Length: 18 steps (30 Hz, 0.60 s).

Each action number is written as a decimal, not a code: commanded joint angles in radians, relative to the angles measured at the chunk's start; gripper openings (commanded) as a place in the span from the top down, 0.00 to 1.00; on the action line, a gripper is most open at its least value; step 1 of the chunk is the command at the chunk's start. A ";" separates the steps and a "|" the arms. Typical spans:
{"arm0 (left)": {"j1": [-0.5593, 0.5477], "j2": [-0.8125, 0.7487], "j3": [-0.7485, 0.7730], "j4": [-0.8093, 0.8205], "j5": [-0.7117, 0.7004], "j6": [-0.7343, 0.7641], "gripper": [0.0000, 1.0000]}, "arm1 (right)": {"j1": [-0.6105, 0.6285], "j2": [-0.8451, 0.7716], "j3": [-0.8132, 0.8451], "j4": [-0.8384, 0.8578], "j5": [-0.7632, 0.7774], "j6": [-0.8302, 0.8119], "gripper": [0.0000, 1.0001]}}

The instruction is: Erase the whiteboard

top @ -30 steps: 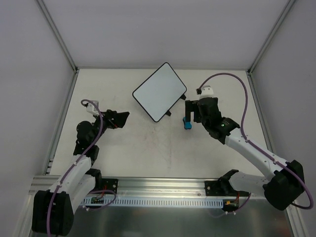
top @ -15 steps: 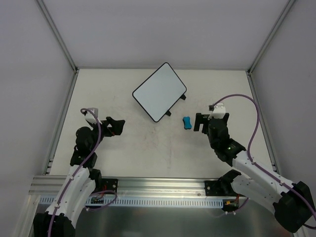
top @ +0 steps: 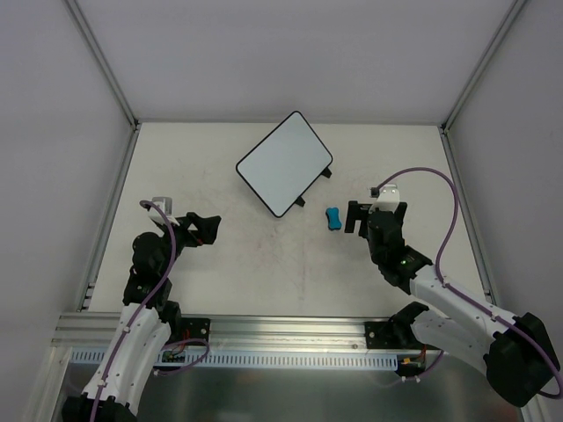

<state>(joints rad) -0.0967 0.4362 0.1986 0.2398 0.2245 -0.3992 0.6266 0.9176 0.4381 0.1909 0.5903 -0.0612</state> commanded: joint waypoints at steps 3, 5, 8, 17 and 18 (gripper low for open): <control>0.003 -0.014 -0.001 0.009 -0.008 0.025 0.01 | 0.004 -0.013 0.039 0.055 0.017 0.012 0.01; 0.003 -0.019 0.001 0.009 -0.007 0.023 0.01 | 0.004 -0.013 0.039 0.056 0.011 0.009 0.01; 0.003 -0.021 0.001 0.007 -0.005 0.023 0.01 | 0.004 -0.016 0.036 0.056 0.011 0.008 0.01; 0.003 -0.033 0.004 -0.002 -0.005 0.025 0.01 | 0.004 -0.036 0.024 0.058 0.014 0.008 0.01; 0.005 -0.034 0.004 -0.002 -0.004 0.025 0.01 | 0.004 -0.036 0.022 0.058 0.019 0.008 0.01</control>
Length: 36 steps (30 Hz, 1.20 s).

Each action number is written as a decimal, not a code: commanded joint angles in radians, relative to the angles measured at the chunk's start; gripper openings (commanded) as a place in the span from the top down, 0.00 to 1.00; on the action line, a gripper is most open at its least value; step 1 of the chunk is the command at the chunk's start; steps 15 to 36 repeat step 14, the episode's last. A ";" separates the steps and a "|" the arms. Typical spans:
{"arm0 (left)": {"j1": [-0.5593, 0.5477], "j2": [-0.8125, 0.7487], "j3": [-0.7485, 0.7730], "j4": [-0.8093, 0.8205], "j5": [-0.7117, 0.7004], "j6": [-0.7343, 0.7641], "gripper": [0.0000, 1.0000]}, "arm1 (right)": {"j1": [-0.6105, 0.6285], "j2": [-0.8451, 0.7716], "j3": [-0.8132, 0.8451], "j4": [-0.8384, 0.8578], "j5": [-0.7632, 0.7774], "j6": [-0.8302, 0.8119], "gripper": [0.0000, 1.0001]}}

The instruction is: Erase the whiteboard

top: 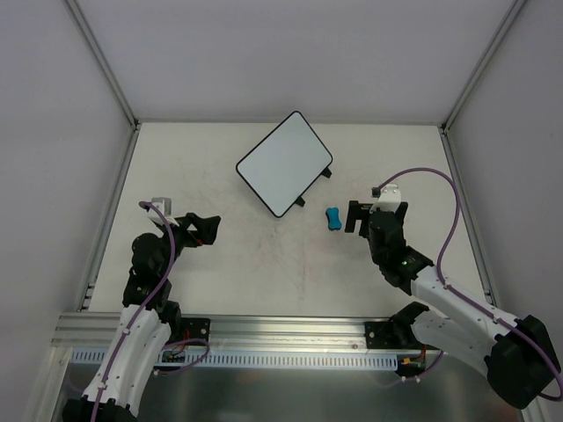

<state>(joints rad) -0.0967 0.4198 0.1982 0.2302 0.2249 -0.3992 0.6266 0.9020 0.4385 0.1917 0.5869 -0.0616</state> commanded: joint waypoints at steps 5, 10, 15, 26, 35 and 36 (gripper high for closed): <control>0.003 -0.022 0.004 0.008 0.002 0.022 0.01 | 0.004 -0.021 0.023 0.057 0.021 0.005 0.01; 0.003 -0.024 0.003 0.006 0.002 0.025 0.01 | 0.004 -0.028 0.022 0.057 0.008 0.006 0.01; 0.003 -0.029 0.003 0.003 -0.001 0.025 0.01 | 0.005 -0.026 0.025 0.057 0.001 0.009 0.01; 0.003 -0.029 0.003 0.003 -0.001 0.025 0.01 | 0.005 -0.026 0.025 0.057 0.001 0.009 0.01; 0.003 -0.029 0.003 0.003 -0.001 0.025 0.01 | 0.005 -0.026 0.025 0.057 0.001 0.009 0.01; 0.003 -0.029 0.003 0.003 -0.001 0.025 0.01 | 0.005 -0.026 0.025 0.057 0.001 0.009 0.01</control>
